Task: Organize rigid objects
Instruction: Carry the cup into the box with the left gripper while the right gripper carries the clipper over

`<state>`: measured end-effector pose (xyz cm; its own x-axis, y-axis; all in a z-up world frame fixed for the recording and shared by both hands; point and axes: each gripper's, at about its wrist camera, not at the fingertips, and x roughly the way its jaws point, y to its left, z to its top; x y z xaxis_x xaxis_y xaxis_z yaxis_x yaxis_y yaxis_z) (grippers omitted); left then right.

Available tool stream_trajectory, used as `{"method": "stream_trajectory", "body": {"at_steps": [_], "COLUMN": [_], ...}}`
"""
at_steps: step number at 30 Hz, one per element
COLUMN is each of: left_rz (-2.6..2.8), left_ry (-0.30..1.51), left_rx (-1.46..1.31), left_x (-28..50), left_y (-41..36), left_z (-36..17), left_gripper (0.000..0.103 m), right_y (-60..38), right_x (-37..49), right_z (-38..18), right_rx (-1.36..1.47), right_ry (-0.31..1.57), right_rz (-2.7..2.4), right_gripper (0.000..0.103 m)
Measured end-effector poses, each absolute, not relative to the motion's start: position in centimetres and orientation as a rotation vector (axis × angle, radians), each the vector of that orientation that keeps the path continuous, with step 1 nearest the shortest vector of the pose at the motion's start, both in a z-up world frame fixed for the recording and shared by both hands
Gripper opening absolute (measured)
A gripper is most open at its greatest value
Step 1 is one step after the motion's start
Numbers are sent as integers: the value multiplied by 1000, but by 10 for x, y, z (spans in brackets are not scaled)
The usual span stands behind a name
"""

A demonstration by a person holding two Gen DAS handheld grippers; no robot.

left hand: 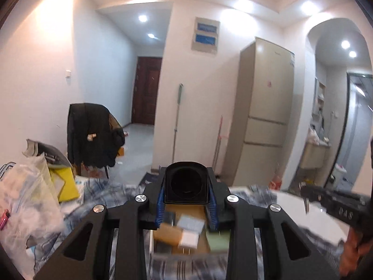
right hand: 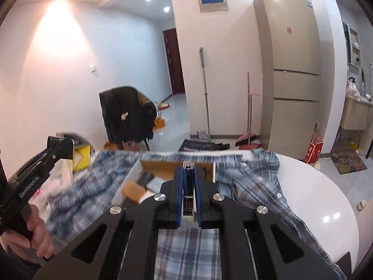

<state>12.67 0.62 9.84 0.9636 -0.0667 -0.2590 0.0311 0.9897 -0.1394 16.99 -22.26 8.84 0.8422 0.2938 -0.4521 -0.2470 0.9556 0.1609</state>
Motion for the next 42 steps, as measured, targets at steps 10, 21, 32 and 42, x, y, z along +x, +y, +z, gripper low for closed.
{"method": "stream_trajectory", "body": {"at_steps": [10,21,32,42], "left_rz": [-114,-112,-102,-78], "left_ry": [310,506,557,593], "left_rx": [-140,-128,-116,-114], "left_x": [191,228,237,243], "left_y": [0,3,0,2], "left_z": [107,25,6,-3], "left_gripper": [32,32,32,32], "right_y": [-211,-177,-163,-153], "right_x": [227,268,290,299], "right_z": [97,21,-42,-75], "right_rx": [183,167,135,81], "right_ry": [517,671,848,961], "right_rz": [270,332,354,354], "right_gripper": [9,9,9,9]}}
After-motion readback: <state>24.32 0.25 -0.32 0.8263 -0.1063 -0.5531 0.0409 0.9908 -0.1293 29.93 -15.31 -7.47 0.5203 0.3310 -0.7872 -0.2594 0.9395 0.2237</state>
